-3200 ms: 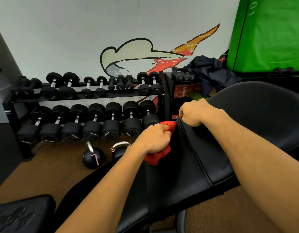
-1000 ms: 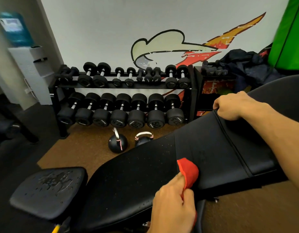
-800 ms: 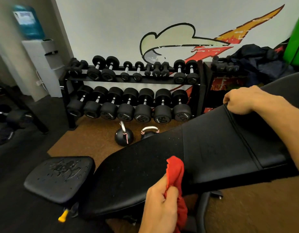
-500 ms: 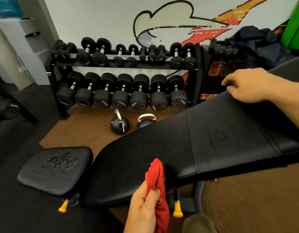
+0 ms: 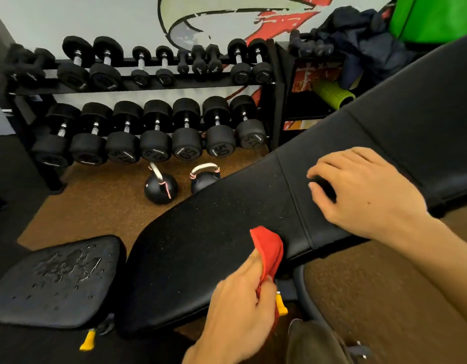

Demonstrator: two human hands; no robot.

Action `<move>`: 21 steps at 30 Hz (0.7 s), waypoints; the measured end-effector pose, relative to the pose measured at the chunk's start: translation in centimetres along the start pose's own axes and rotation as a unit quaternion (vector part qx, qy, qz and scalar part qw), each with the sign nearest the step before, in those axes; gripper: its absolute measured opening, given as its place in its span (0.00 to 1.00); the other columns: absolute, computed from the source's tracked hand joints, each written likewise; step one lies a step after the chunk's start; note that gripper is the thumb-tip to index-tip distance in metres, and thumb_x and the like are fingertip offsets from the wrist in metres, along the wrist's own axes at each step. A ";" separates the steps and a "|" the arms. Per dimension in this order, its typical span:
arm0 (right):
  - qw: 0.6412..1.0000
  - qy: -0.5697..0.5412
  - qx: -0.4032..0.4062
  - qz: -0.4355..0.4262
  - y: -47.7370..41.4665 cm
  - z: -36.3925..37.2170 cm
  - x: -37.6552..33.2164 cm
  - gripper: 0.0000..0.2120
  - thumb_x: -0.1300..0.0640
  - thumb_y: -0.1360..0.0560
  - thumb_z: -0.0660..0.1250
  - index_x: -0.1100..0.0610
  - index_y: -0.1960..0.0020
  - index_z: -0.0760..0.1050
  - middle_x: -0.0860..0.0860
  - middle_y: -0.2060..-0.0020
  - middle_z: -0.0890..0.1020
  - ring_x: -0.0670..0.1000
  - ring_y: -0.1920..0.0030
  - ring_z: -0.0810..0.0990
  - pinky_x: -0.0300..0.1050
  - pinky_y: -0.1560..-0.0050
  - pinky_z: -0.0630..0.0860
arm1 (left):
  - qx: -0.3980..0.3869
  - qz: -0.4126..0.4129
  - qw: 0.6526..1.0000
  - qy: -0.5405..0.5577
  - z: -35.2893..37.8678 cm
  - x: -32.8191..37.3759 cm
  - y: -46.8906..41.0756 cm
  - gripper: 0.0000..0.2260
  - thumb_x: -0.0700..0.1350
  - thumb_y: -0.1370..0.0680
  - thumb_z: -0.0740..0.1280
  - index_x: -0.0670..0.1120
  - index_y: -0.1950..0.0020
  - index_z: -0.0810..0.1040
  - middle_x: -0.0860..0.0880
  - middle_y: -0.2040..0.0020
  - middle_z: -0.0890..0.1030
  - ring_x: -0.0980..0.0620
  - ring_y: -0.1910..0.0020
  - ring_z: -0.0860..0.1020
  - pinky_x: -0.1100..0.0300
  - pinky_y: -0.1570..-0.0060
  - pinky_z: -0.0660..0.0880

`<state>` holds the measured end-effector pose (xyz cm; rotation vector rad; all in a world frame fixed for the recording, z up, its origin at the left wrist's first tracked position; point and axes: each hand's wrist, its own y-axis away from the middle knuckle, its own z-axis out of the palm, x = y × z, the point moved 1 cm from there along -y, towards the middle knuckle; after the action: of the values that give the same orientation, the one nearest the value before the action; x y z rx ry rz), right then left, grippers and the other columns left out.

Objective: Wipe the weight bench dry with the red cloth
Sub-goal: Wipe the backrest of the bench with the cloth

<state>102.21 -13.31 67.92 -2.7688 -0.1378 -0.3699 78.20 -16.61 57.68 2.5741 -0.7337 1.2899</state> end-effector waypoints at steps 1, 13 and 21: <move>1.000 0.007 0.005 0.006 -0.1 0.0 -0.3 0.13 0.48 0.19 0.61 0.52 0.46 0.82 0.50 0.48 0.85 0.55 0.45 0.83 0.53 0.34 0.72 | -0.007 -0.003 1.000 -0.012 0.0 0.2 -0.6 0.24 0.49 0.17 0.59 0.62 0.21 0.64 0.64 0.31 0.75 0.60 0.39 0.77 0.57 0.37 0.75; 0.998 0.035 -0.037 0.041 0.2 -0.3 -1.0 0.17 0.43 0.19 0.57 0.51 0.47 0.81 0.49 0.47 0.83 0.53 0.42 0.80 0.50 0.31 0.68 | -0.057 -0.014 0.997 -0.045 -0.3 0.1 -0.2 0.06 0.47 0.18 0.57 0.55 0.46 0.72 0.54 0.47 0.78 0.47 0.49 0.79 0.45 0.45 0.75; 0.996 0.025 -0.050 0.066 0.0 0.0 -0.9 0.18 0.41 0.20 0.56 0.50 0.45 0.80 0.48 0.45 0.82 0.53 0.42 0.80 0.51 0.33 0.70 | -0.073 0.035 0.995 -0.053 -0.2 2.2 -2.1 0.01 0.50 0.22 0.55 0.54 0.53 0.64 0.51 0.58 0.74 0.38 0.55 0.78 0.45 0.55 0.73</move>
<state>101.37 -13.38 67.69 -2.8457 0.0784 -0.4213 80.20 -15.46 59.65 2.5351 -0.9085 1.0825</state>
